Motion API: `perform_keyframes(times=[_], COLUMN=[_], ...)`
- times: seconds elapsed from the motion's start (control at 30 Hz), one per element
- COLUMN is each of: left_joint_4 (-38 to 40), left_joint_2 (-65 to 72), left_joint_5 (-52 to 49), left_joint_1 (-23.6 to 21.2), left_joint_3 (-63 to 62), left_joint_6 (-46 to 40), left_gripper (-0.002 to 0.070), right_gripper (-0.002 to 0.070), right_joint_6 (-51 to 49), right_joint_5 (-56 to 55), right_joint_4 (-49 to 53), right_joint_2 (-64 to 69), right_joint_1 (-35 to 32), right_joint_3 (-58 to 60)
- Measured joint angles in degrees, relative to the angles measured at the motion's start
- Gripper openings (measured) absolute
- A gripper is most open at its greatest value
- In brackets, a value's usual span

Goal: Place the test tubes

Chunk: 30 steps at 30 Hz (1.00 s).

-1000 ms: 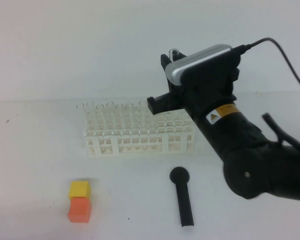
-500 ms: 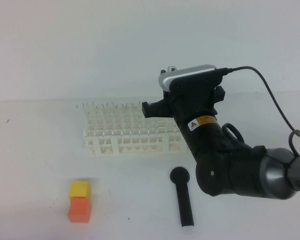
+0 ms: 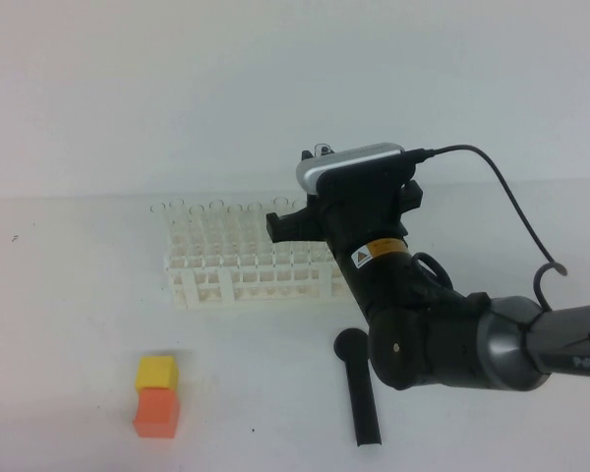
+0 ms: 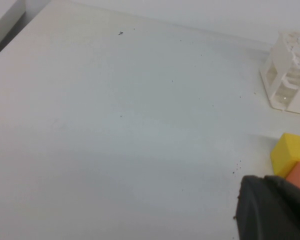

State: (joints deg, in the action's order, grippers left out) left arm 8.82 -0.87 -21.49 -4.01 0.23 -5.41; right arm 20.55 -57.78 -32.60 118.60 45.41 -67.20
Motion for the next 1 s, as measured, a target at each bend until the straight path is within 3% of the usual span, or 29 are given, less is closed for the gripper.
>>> perform_keyframes(times=[0.67, 1.0], left_joint_4=[-0.1, -4.1], left_joint_2=[0.0, 0.0], left_joint_5=[1.1, 1.4], left_joint_1=[0.0, 0.0], left_joint_3=[0.0, 0.0], left_joint_6=[0.0, 0.0], left_gripper=[-0.0001, -0.0001], right_gripper=[0.0123, 0.0123], right_joint_6=[0.0, 0.0], right_joint_5=[-1.7, -2.1], right_joint_4=[2.6, 2.8], right_joint_2=[3.4, 4.1], right_joint_1=[-0.1, -0.7], right_joint_3=[-0.4, -0.6])
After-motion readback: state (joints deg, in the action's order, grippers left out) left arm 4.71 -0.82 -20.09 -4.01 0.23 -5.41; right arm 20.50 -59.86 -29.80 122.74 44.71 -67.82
